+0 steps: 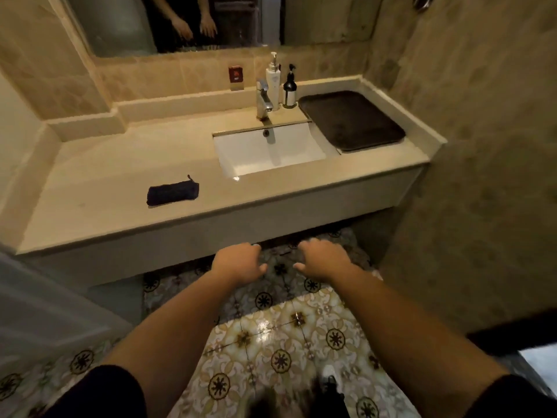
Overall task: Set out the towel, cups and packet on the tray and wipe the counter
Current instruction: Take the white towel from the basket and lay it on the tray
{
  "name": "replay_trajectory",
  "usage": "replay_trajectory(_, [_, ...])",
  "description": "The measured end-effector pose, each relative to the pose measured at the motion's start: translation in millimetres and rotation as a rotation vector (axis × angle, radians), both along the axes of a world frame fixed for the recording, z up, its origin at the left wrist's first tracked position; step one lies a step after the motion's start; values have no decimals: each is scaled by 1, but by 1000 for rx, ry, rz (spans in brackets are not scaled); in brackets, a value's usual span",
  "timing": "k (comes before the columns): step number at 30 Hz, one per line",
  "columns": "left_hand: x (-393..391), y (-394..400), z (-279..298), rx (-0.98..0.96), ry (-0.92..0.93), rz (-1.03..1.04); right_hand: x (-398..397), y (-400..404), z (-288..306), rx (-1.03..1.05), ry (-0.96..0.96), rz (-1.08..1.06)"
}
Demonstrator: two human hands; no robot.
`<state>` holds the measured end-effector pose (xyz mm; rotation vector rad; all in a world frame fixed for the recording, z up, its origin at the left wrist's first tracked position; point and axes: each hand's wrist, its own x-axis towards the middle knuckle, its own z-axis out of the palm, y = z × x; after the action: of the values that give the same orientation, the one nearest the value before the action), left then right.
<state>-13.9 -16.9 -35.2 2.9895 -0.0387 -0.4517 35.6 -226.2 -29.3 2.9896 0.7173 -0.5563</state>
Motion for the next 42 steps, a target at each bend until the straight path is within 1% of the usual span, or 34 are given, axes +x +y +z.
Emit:
replay_trajectory(4, [-19,-36,-6,1,-12,-201,-55,-38,-2,-22,-4,-201])
replay_trajectory(8, [-37,-93,-13,26,-20,-397,-113,-90,3,-19,6,-364])
replay_trajectory(12, [-68,-178,-14,15,-16,-601,-188,-162,13,-34,-11,-541])
replay_trajectory(15, [-105,-257,-6,-2,-2,-752,-257,-225,22,-21,-23,-720])
replay_trajectory(18, [-162,-342,3,-19,-45,-885,-340,-289,28,-32,-66,-872])
replay_trajectory(21, [-239,-425,6,-65,-74,-1034,-432,-351,31,-64,-106,-1018])
replay_trajectory(25, [-344,-521,1,-125,-78,-1159,-550,-429,41,-112,-109,-1160])
replay_trajectory(28, [-406,-578,-6,-169,-100,-1241,-626,-479,48,-123,-85,-1261])
replay_trajectory(31, [-445,-621,-9,-216,-93,-1268,-678,-519,51,-126,-48,-1336])
replay_trajectory(35, [-470,-668,-15,-250,-102,-1219,-712,-566,43,-105,-44,-1391])
replay_trajectory(40, [-478,-729,-23,-378,-45,-1031,-720,-621,11,-81,-30,-1432])
replay_trajectory(42, [-480,-753,-30,-430,28,-921,-716,-645,-5,-66,8,-1442])
